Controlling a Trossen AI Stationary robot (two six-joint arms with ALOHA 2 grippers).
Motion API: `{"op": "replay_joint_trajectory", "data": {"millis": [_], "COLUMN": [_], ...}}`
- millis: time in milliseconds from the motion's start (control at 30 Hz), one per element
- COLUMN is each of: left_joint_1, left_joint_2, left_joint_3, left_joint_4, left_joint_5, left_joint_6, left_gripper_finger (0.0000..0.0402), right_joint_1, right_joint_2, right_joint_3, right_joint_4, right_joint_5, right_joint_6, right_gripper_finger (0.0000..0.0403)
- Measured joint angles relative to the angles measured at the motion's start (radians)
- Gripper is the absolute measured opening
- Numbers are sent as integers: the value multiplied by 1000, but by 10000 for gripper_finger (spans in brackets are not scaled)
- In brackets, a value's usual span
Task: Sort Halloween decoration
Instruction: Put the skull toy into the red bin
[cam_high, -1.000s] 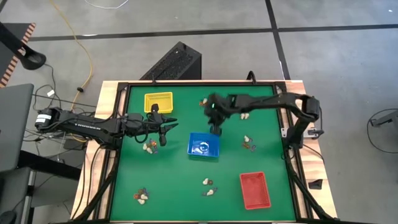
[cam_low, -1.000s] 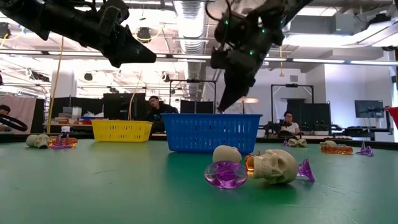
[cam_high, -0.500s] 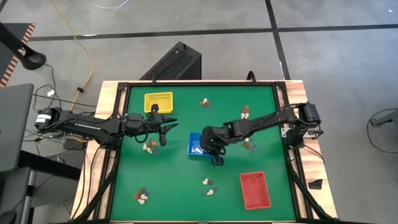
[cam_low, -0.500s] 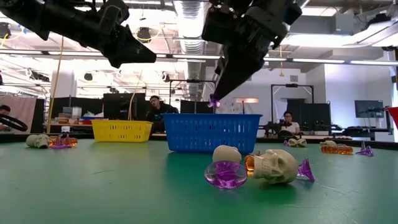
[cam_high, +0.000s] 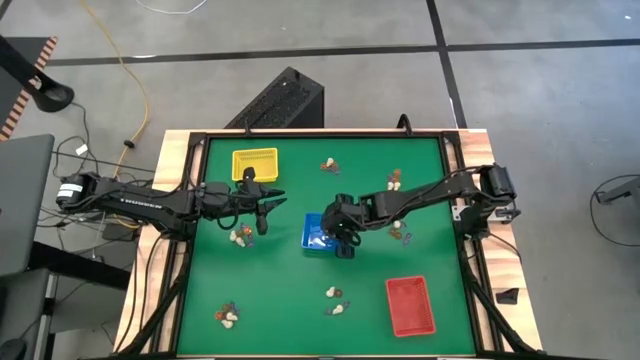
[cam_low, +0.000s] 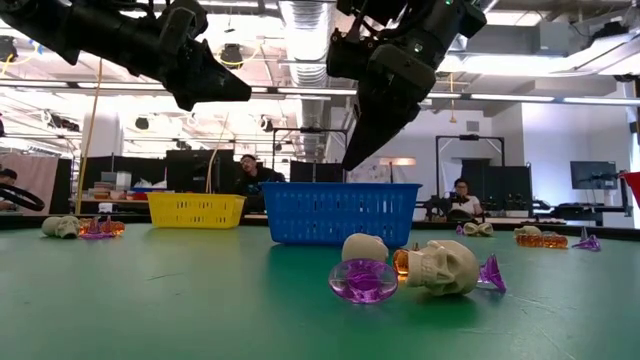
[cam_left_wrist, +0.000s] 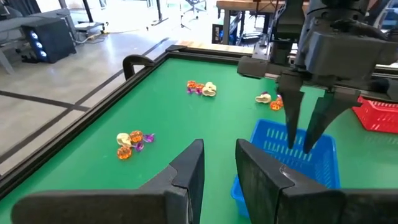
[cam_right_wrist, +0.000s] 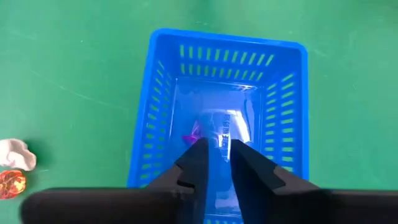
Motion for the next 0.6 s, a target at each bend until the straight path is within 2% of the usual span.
{"op": "replay_joint_trajectory", "data": {"millis": [267, 400, 600], "left_joint_1": [-3, -15, -105], "left_joint_2": [0, 0, 0], "left_joint_3": [0, 0, 0], "left_joint_4": [-108, -169, -207], "left_joint_5": [12, 55, 57], "left_joint_6": [-133, -199, -266], "left_gripper_finger": [82, 82, 82], "right_joint_1": [71, 149, 269], "right_joint_2": [-13, -13, -2], "right_joint_3": [0, 0, 0], "right_joint_4": [-21, -11, 97], "right_joint_5": [-13, -11, -9], "right_joint_6": [79, 134, 215], "right_gripper_finger": [160, 163, 158]}}
